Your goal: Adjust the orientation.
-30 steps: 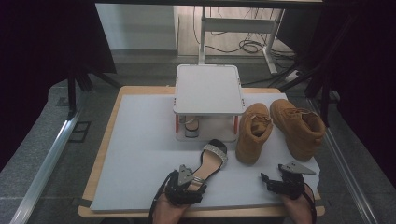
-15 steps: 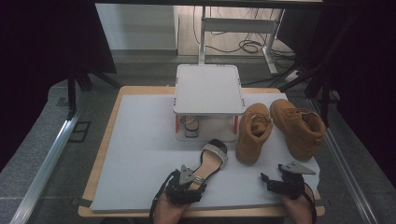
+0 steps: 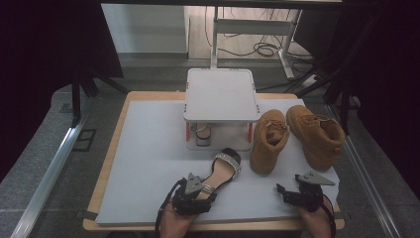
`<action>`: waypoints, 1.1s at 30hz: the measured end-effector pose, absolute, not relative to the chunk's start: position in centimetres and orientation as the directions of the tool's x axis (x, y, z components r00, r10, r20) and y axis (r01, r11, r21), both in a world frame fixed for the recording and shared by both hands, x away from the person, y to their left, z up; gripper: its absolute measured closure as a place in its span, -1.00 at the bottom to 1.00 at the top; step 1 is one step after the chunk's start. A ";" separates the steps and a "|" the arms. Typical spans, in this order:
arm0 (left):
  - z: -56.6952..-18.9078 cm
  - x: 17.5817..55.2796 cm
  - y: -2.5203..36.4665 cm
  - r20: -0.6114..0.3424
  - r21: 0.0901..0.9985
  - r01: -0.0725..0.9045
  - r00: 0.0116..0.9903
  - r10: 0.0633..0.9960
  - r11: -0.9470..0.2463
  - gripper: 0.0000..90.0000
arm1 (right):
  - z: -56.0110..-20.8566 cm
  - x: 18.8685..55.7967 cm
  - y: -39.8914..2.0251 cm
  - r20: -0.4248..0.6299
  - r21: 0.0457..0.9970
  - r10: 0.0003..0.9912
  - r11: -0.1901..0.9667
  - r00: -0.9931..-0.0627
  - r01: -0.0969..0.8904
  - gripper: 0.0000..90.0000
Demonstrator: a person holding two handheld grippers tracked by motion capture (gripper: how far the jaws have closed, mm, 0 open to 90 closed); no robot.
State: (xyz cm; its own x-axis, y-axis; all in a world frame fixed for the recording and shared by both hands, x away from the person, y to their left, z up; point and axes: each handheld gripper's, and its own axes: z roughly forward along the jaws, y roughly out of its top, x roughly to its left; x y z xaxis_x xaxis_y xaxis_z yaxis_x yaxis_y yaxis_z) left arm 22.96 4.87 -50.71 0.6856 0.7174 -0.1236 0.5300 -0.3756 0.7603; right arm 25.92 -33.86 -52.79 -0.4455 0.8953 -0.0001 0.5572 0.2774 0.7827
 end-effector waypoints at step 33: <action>-48.5 23.2 5.8 -0.114 0.801 0.502 0.663 0.740 -0.327 -0.14 | -52.8 25.9 -33.9 0.001 0.785 0.897 0.273 -0.442 0.556 -0.61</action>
State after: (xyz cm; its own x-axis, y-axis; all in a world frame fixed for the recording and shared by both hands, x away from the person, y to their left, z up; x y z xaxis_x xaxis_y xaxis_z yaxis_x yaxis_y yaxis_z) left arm 23.17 5.80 -48.50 0.6626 0.7402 -0.1139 0.5024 -0.3265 0.8006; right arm 25.91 -33.92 -52.80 -0.4423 0.8969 0.0010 0.5563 0.2735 0.7847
